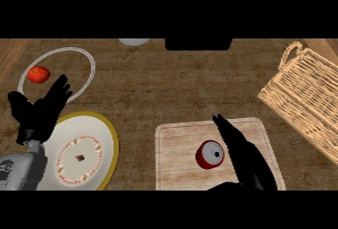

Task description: Pick the can from the cutting board and place it in the basket

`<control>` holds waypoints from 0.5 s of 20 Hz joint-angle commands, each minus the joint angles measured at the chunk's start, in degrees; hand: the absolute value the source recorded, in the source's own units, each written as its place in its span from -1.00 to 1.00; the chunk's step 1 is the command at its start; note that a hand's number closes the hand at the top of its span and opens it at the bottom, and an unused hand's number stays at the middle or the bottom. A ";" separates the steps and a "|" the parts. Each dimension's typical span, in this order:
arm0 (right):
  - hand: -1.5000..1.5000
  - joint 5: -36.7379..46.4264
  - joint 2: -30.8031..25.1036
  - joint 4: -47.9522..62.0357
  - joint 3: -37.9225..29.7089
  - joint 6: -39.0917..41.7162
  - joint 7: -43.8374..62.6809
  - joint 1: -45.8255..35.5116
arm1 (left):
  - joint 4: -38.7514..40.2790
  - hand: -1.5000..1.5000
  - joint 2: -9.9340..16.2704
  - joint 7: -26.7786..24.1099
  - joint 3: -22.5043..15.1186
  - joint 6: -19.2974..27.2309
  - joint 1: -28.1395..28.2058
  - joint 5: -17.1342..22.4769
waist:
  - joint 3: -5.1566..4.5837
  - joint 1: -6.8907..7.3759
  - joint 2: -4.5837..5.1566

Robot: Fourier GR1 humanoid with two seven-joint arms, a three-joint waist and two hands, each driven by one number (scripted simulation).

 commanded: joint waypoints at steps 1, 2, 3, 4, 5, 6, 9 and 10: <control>-1.00 2.23 -0.31 2.05 -0.45 0.23 -1.91 1.08 | 0.68 0.00 1.58 0.23 2.72 -3.27 0.52 1.15 | 0.01 0.06 0.01; -1.00 3.34 2.01 2.43 -0.78 0.61 0.87 -2.03 | 7.26 0.00 -0.55 -2.19 1.37 -1.20 -4.60 -1.65 | 0.00 -0.13 0.07; -1.00 0.60 -1.76 1.47 -4.15 1.83 -1.70 0.71 | -3.69 0.00 0.86 3.45 1.88 -2.28 0.40 1.05 | 0.02 0.14 -0.03; -1.00 3.84 0.42 5.78 -2.02 -0.87 -2.93 0.31 | 1.25 0.00 0.32 0.46 2.62 -1.84 -1.06 -0.24 | 0.01 0.05 0.03; -1.00 6.09 2.83 8.34 0.28 -2.19 -2.12 -0.70 | -2.49 0.00 0.38 1.91 2.10 -2.38 0.78 0.04 | 0.01 0.20 0.00; -1.00 7.98 3.80 3.89 2.11 -0.08 3.06 -0.60 | -1.34 0.00 -0.78 0.15 1.58 -1.12 0.21 -1.50 | 0.00 0.08 -0.01; -1.00 8.37 4.36 7.80 1.02 -1.37 0.12 -0.74 | -5.22 0.00 -1.50 5.99 1.55 0.59 -1.04 -1.53 | 0.02 0.11 -0.02; -1.00 7.35 4.26 4.51 -0.02 2.22 1.70 -1.78 | -0.03 0.00 -1.62 -1.29 2.47 -2.60 1.08 -1.78 | 0.00 0.05 0.01</control>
